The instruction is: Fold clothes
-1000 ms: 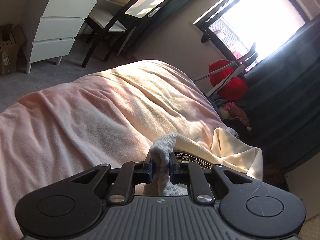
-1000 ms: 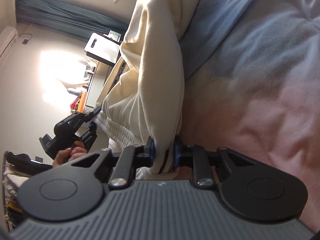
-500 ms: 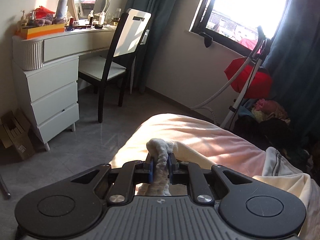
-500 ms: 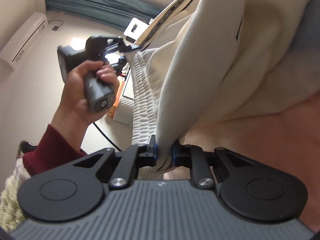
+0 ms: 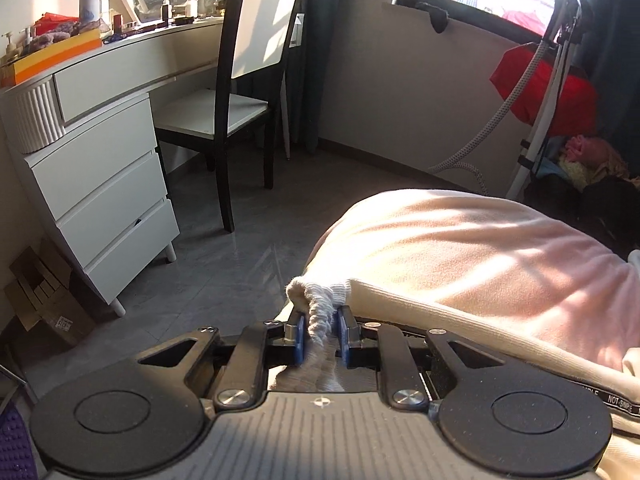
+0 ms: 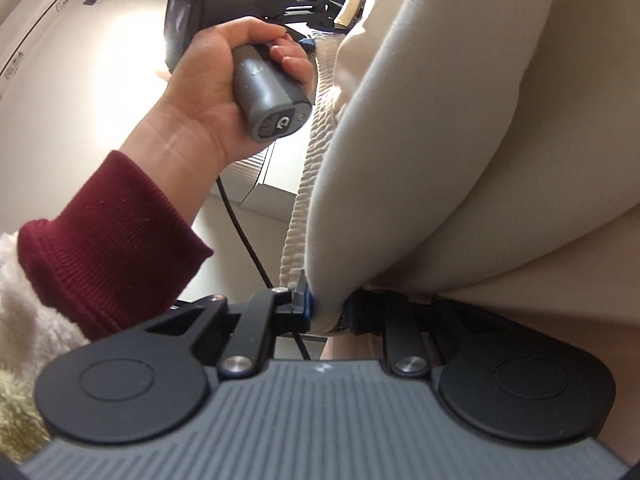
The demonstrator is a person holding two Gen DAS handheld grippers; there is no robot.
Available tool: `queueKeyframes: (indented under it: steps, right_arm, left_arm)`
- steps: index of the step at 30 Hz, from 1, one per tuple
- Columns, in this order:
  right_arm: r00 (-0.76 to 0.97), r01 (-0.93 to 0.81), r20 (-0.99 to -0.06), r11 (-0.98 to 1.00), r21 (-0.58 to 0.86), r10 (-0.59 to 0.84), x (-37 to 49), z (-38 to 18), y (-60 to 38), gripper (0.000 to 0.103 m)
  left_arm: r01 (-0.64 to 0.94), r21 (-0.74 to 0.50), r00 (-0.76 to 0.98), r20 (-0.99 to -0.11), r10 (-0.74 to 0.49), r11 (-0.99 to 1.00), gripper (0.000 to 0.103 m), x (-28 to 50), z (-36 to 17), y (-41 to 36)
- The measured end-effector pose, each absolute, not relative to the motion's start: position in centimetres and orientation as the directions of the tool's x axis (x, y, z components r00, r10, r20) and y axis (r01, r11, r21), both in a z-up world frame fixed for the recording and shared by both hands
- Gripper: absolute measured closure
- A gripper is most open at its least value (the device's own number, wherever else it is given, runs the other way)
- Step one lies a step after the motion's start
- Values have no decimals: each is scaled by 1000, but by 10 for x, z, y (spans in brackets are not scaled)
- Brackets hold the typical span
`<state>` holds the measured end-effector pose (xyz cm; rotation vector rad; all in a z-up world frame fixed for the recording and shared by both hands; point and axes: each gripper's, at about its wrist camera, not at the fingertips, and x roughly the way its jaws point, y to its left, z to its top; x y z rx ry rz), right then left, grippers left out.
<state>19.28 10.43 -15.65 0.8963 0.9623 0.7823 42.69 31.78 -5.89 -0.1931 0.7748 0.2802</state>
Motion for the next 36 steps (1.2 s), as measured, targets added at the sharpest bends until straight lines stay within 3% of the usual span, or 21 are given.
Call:
queueKeyframes:
  steps: [2,3,4,6,7,12,17,20,28,36]
  right_arm:
    - [362,-173,-356,437,882,862,189,-151,100,77]
    - [360,-181,-365,448,875,858,186,-148,98,66]
    - [362,-192,-376,463,865,853,181,-143,95,43]
    - [377,-222,-379,479,849,845,167,-131,88,14]
    - [393,-237,-394,505,830,831,160,-122,83,12]
    - [476,-264,-437,598,757,763,127,-83,43,13]
    - [627,-301,-453,733,610,634,94,-32,-36,13]
    - [714,-306,-442,810,501,543,74,-1,-87,13]
    - [852,-172,-441,946,274,282,28,-5,-203,13]
    - [863,19,-471,920,391,183,54,-57,-282,13]
  left_arm:
    - [-322,-77,692,-700,179,943,82,419,-55,316]
    - [-319,-72,699,-691,183,945,78,414,-51,314]
    - [-314,-59,704,-684,191,947,75,409,-46,311]
    - [-307,-35,708,-676,203,951,69,396,-33,303]
    - [-299,-28,710,-675,203,954,66,389,-26,299]
    - [-250,-4,748,-636,191,968,38,346,16,268]
    - [-150,-25,801,-589,107,988,27,293,56,216]
    - [-73,-28,826,-562,45,997,25,265,72,176]
    - [34,-128,837,-538,-98,991,25,233,81,73]
    - [69,-55,839,-537,-88,996,25,294,56,-17]
